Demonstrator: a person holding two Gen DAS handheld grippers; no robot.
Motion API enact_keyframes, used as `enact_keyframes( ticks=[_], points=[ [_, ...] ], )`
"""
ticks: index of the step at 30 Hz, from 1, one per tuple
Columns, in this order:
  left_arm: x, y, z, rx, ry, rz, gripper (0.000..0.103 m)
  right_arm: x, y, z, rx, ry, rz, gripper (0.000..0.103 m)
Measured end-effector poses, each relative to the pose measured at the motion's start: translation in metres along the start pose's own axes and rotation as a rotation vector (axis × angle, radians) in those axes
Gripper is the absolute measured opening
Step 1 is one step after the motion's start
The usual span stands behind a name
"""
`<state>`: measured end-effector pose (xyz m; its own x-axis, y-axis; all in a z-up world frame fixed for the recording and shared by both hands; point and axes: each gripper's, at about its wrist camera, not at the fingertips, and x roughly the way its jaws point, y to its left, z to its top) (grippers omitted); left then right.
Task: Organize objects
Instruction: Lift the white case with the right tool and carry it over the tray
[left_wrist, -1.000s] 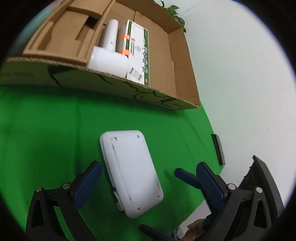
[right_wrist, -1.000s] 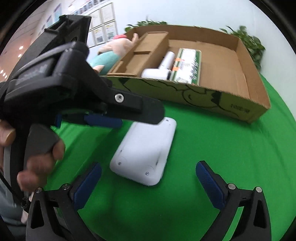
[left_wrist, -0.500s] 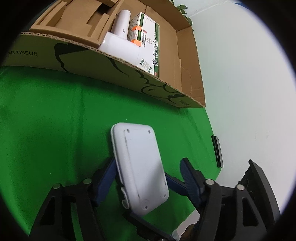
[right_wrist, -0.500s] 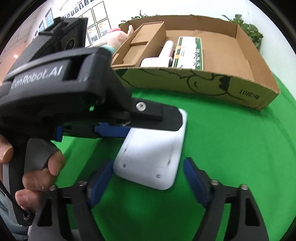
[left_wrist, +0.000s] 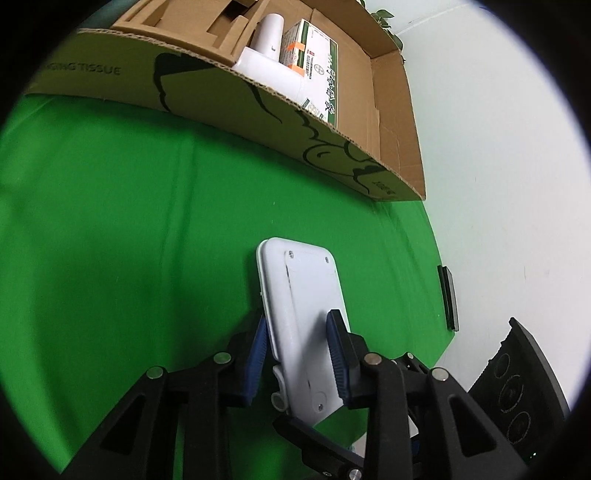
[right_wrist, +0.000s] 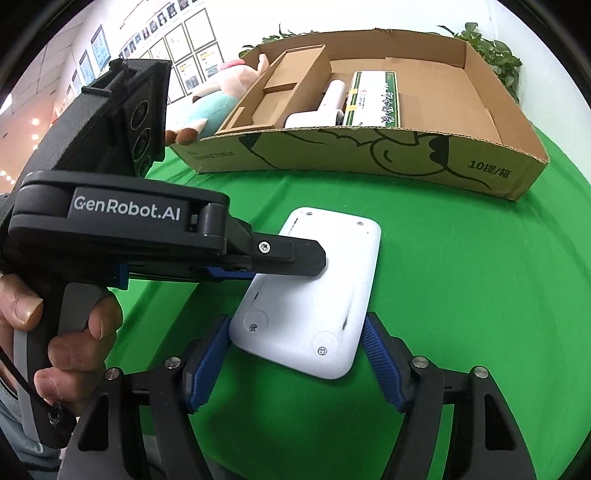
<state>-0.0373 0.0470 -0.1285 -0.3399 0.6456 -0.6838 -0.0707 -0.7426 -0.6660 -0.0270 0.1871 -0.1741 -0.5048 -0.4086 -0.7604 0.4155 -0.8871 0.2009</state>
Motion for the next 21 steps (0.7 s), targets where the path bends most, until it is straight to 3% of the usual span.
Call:
enact_keyframes(
  ticks=[9,16,21],
  points=[
    [-0.029,0.009,-0.013,0.003,-0.041,0.046,0.027,-0.005,0.02,-0.01,-0.011,0.005,0.055,0.069],
    [-0.059,0.019,-0.02,-0.009,-0.109,0.124,0.026,0.003,0.046,-0.004,-0.043,-0.001,0.129,0.068],
    [-0.061,-0.01,-0.012,0.071,-0.167,0.154,0.023,-0.003,0.05,0.009,-0.048,-0.049,0.14,0.068]
  ],
)
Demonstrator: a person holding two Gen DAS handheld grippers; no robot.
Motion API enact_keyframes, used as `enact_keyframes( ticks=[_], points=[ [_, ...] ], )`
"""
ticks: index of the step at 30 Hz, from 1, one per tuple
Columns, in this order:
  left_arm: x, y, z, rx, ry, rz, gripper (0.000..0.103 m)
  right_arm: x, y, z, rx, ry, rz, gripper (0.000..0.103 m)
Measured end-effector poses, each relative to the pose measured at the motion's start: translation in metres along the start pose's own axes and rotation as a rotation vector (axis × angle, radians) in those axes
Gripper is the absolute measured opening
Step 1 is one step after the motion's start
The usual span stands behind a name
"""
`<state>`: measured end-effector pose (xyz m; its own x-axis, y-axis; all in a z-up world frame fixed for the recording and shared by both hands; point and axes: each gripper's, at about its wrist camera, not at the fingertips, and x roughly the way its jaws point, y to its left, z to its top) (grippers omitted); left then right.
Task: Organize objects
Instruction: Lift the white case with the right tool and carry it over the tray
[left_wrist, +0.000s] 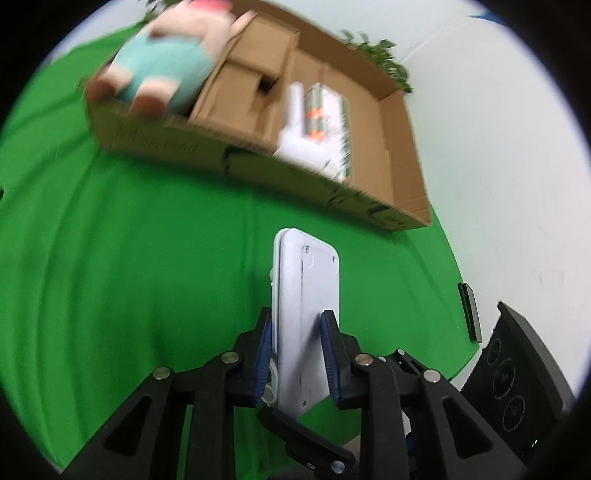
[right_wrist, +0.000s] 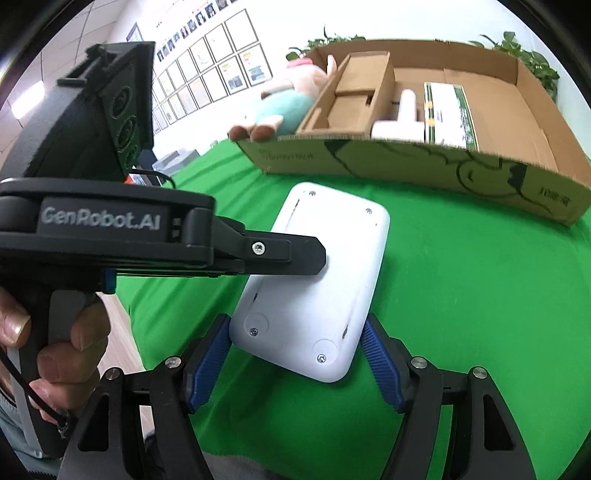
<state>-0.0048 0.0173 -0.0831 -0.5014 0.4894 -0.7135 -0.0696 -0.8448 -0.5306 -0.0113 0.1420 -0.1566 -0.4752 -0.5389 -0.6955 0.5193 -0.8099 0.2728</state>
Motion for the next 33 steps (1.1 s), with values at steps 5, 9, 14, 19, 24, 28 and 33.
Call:
enact_keyframes(
  ticks=[5,9,14,19,24,28,33],
  points=[
    [-0.012,-0.033,0.025,0.097,-0.079,-0.016,0.022,-0.023,-0.012,0.026,-0.004,-0.088,-0.027,0.067],
    [-0.03,-0.053,0.043,0.172,-0.132,-0.037,0.02,-0.048,-0.022,0.048,-0.014,-0.165,-0.037,0.067],
    [-0.022,-0.085,0.072,0.245,-0.17,-0.069,0.02,-0.073,-0.032,0.071,-0.033,-0.223,-0.062,0.067],
    [-0.015,-0.106,0.095,0.291,-0.176,-0.078,0.02,-0.088,-0.047,0.093,-0.027,-0.25,-0.069,0.067],
    [-0.003,-0.124,0.12,0.325,-0.16,-0.078,0.019,-0.095,-0.073,0.12,-0.01,-0.239,-0.066,0.067],
    [0.014,-0.129,0.144,0.312,-0.138,-0.077,0.018,-0.088,-0.105,0.149,0.023,-0.198,-0.012,0.067],
    [0.041,-0.131,0.167,0.302,-0.097,-0.077,0.018,-0.074,-0.142,0.17,0.074,-0.171,0.008,0.067]
  ],
)
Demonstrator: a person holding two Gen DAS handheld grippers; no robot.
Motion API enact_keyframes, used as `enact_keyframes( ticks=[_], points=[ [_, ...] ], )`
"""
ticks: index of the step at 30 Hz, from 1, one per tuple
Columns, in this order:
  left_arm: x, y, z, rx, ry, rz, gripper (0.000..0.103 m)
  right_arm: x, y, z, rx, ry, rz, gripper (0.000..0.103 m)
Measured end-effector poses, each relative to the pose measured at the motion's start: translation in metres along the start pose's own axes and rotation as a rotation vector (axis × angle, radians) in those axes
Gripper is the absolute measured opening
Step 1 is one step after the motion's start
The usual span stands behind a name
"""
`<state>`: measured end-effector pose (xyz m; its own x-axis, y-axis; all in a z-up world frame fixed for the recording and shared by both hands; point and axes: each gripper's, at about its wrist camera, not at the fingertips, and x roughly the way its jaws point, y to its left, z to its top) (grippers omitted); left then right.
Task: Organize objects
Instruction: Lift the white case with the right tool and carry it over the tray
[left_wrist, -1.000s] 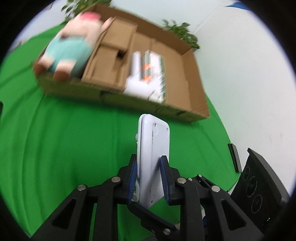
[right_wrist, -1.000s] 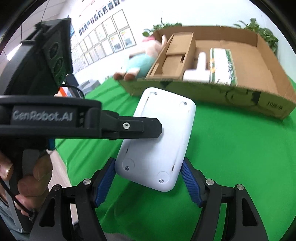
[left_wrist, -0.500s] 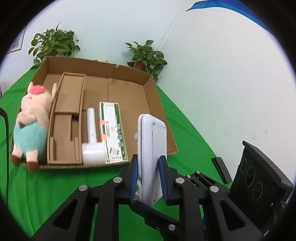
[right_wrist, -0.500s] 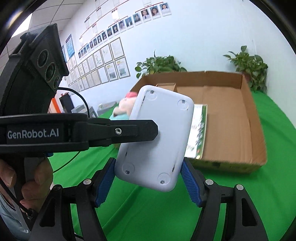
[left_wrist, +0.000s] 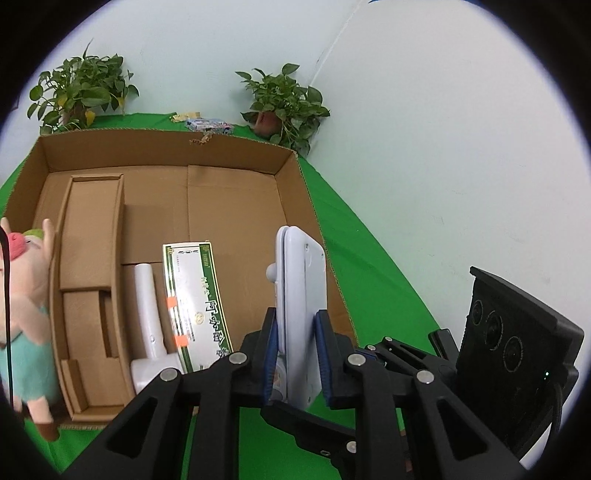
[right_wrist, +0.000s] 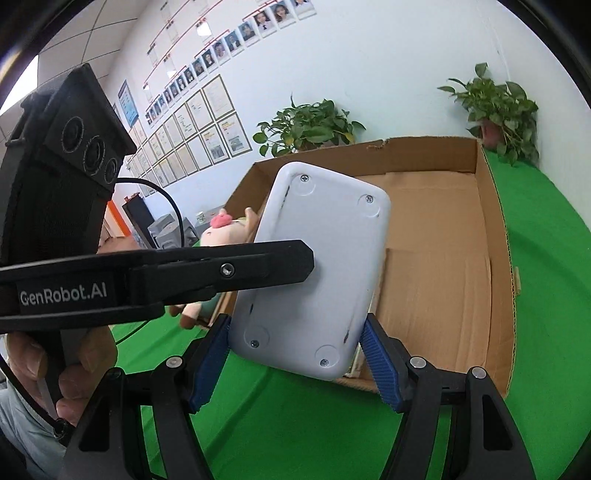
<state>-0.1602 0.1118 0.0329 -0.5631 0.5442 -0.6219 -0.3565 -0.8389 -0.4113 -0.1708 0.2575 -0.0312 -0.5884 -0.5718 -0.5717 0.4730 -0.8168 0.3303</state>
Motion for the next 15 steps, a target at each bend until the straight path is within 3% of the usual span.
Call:
enact_keyframes(
  ticks=[15],
  points=[
    [0.078,0.021,-0.013,-0.076,0.115,0.034,0.018,0.064,-0.084,-0.019,0.133,0.162,0.044,0.067]
  ],
)
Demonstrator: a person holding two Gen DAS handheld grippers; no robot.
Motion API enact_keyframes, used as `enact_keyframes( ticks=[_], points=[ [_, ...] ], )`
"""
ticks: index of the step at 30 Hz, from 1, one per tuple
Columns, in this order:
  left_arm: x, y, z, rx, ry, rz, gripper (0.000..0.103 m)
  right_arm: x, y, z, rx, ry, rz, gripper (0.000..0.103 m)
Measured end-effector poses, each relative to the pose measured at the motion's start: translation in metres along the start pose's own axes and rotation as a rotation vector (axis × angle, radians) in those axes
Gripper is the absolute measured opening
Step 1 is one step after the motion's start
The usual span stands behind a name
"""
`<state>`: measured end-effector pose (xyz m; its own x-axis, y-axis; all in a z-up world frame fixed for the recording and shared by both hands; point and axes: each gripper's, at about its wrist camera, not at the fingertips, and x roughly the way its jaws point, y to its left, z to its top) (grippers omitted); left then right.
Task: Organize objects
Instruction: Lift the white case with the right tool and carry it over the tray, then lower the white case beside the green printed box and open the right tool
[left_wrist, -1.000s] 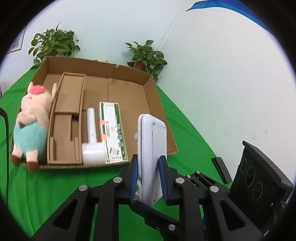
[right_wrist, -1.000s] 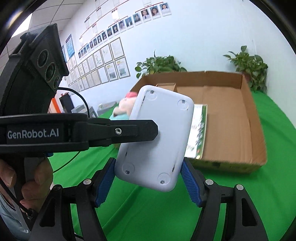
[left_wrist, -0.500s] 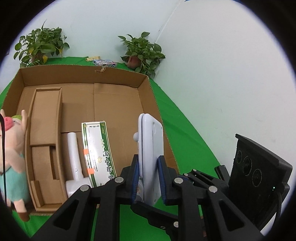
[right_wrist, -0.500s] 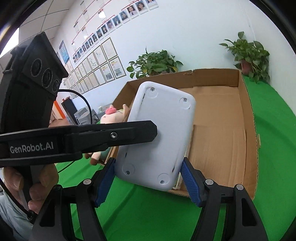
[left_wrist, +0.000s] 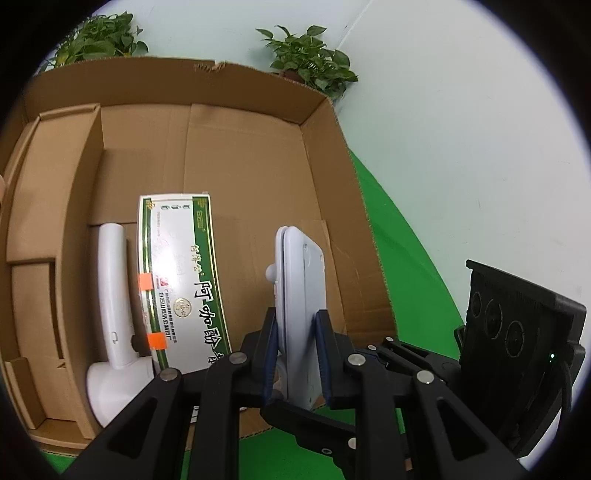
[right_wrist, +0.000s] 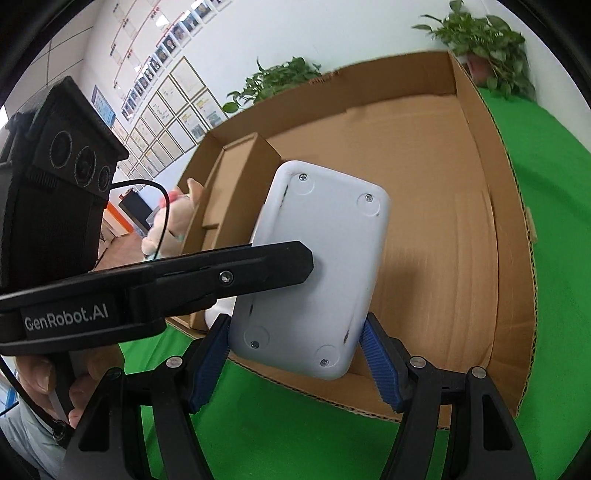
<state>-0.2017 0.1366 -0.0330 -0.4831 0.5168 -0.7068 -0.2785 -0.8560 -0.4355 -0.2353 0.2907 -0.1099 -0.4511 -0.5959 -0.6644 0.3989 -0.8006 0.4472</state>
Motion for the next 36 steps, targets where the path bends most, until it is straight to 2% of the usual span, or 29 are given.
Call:
enact_keyframes(
  ticks=[14,18,22,24,28,36],
  points=[
    [0.047,0.019,-0.008,-0.079,0.1,0.011,0.02,0.036,-0.029,-0.009,0.043,0.136,-0.082,0.067],
    [0.048,0.021,-0.012,-0.082,0.112,0.014,0.021,0.039,-0.026,-0.011,0.021,0.153,-0.115,0.067],
    [0.048,0.022,-0.017,-0.057,0.165,0.016,0.022,0.041,-0.025,-0.012,0.0,0.15,-0.136,0.069],
    [0.041,0.022,-0.019,-0.053,0.17,0.037,0.021,0.038,-0.025,-0.013,0.001,0.136,-0.117,0.074],
    [0.019,0.019,-0.011,-0.019,0.118,0.042,0.021,0.029,-0.026,-0.014,0.021,0.102,-0.095,0.08],
    [-0.06,0.023,-0.021,0.032,-0.05,0.118,0.022,0.014,-0.028,-0.01,0.045,0.056,-0.119,0.078]
  ],
)
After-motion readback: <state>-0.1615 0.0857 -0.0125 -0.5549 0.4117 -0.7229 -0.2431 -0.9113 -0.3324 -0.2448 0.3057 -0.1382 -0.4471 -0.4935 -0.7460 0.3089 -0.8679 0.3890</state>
